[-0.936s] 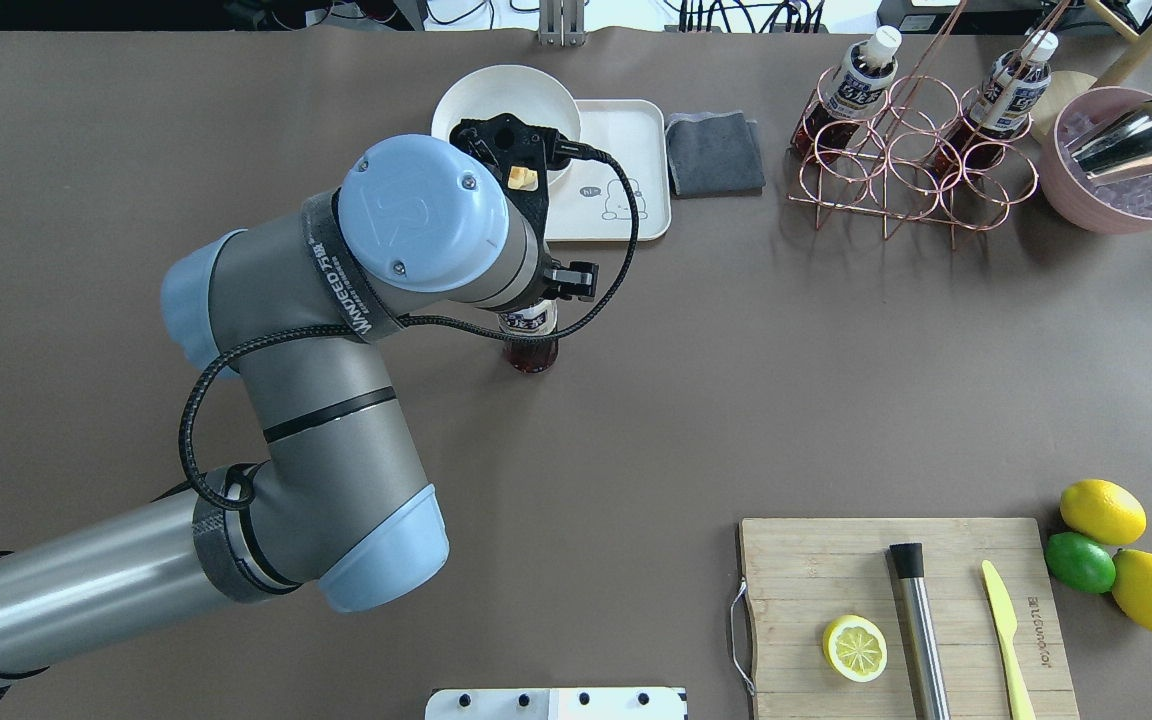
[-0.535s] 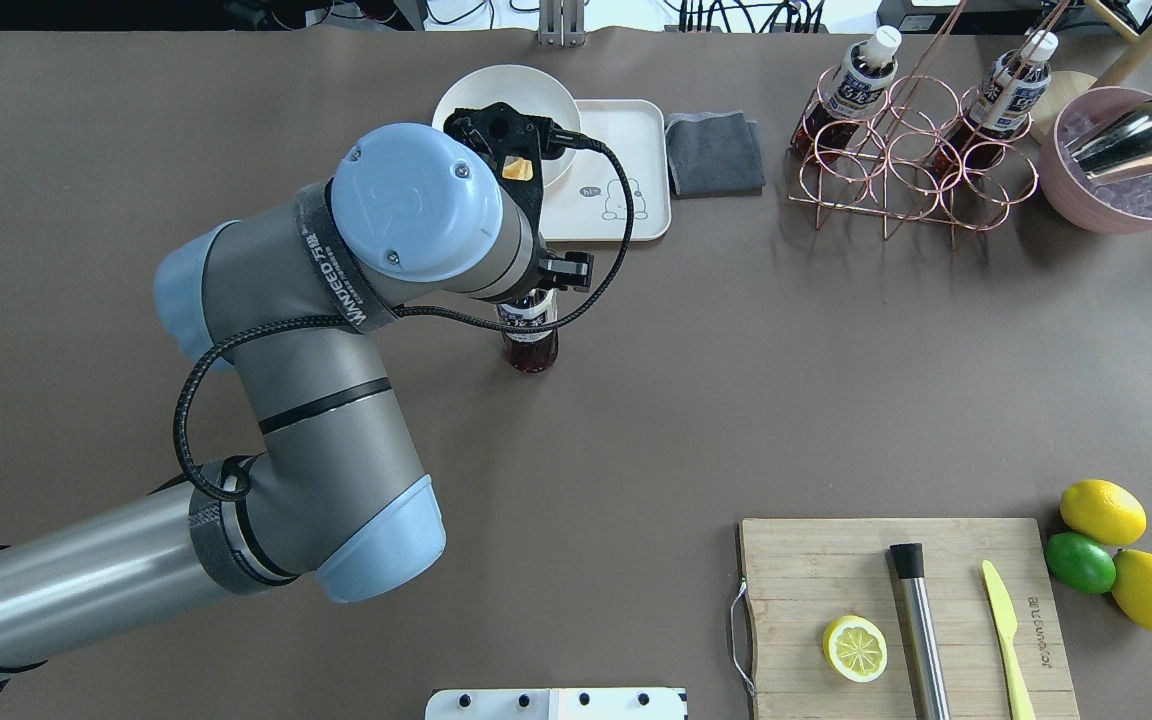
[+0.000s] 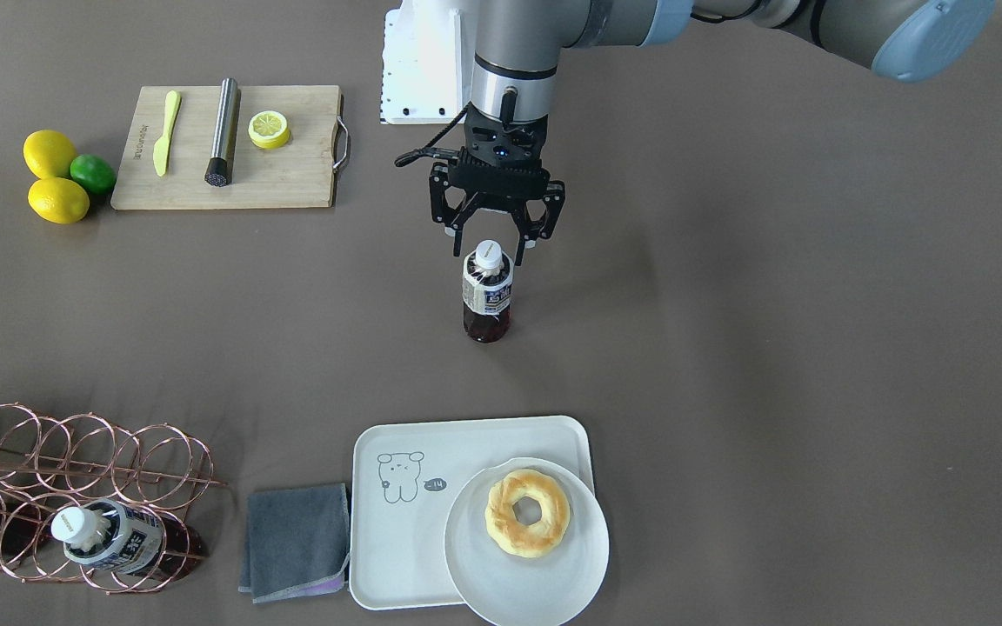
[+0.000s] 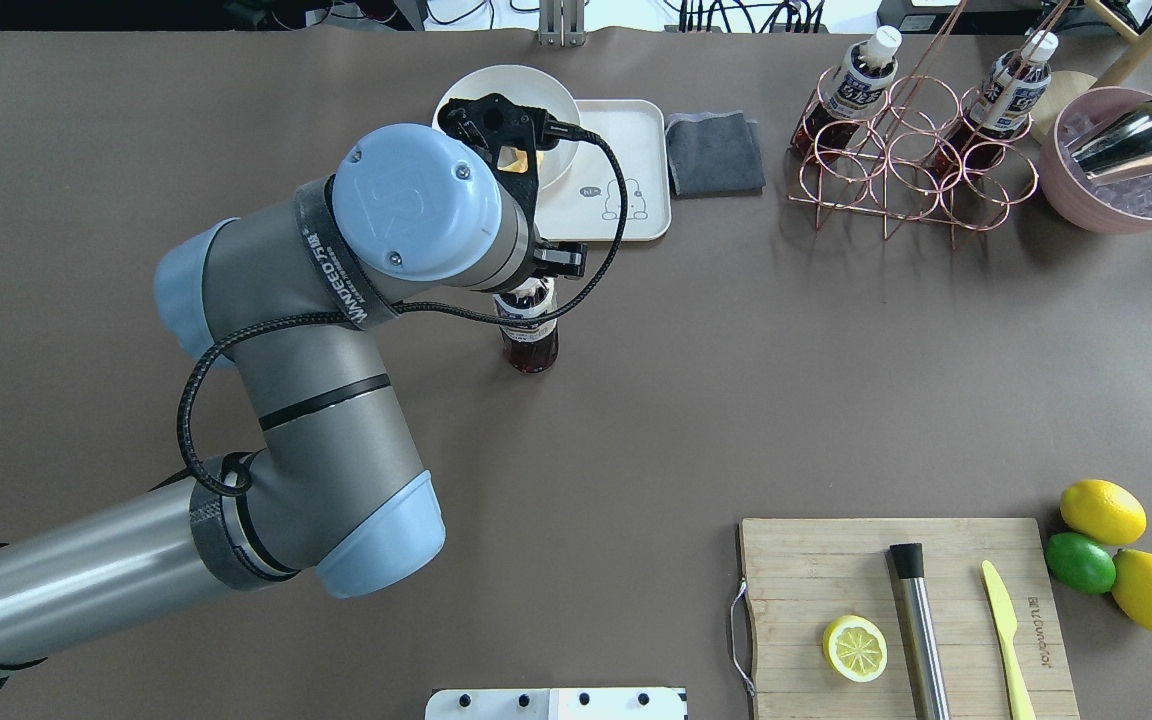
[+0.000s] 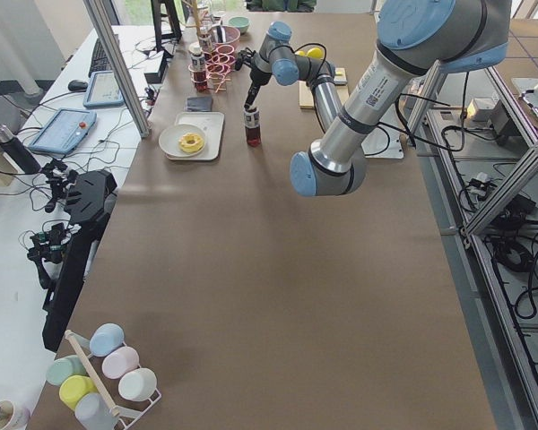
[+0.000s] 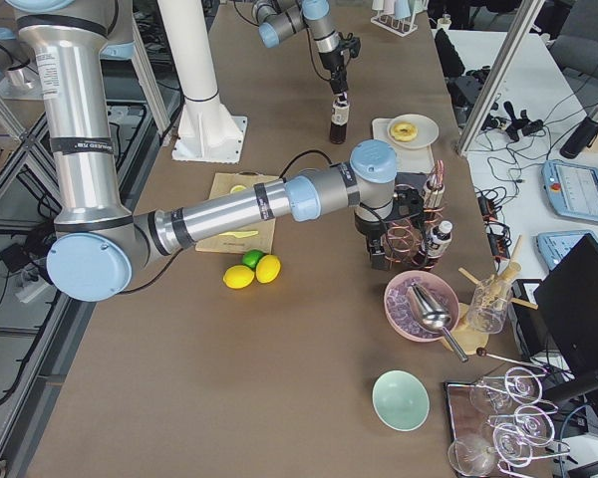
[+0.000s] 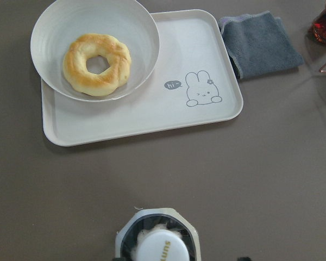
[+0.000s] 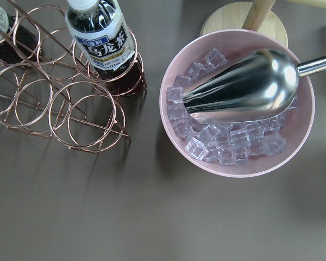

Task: Place tea on tray
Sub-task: 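Close the left gripper around the tea bottle's neck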

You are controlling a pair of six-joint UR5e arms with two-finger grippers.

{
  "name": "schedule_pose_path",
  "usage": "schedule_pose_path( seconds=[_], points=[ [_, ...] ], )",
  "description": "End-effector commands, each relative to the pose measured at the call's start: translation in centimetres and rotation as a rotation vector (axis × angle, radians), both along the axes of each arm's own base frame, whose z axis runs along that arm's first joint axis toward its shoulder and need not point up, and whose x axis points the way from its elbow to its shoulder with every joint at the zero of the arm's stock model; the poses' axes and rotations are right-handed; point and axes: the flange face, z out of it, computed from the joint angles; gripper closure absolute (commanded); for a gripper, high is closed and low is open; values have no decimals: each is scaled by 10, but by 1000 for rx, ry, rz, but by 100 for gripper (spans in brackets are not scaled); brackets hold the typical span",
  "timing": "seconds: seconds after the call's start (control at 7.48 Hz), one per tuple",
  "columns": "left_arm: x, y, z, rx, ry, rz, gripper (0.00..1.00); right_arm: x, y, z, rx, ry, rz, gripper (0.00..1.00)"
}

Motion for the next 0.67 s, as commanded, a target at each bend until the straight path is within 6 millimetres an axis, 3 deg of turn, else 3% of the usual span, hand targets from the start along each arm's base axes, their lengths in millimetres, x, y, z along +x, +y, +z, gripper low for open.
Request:
schedule_pose_path(
  seconds=[0.0, 0.27, 0.4, 0.53],
  points=[
    [1, 1, 0, -1, 1, -4, 100, 0, 0, 0, 0, 0, -1, 1],
    [-1, 3, -1, 5, 3, 3, 100, 0, 0, -1, 2, -2, 0, 1],
    [-5, 3, -10, 8, 17, 2, 100, 0, 0, 0, 0, -1, 0, 1],
    [-17, -5, -31, 15, 37, -17, 100, 0, -1, -1, 2, -2, 0, 1]
  ],
)
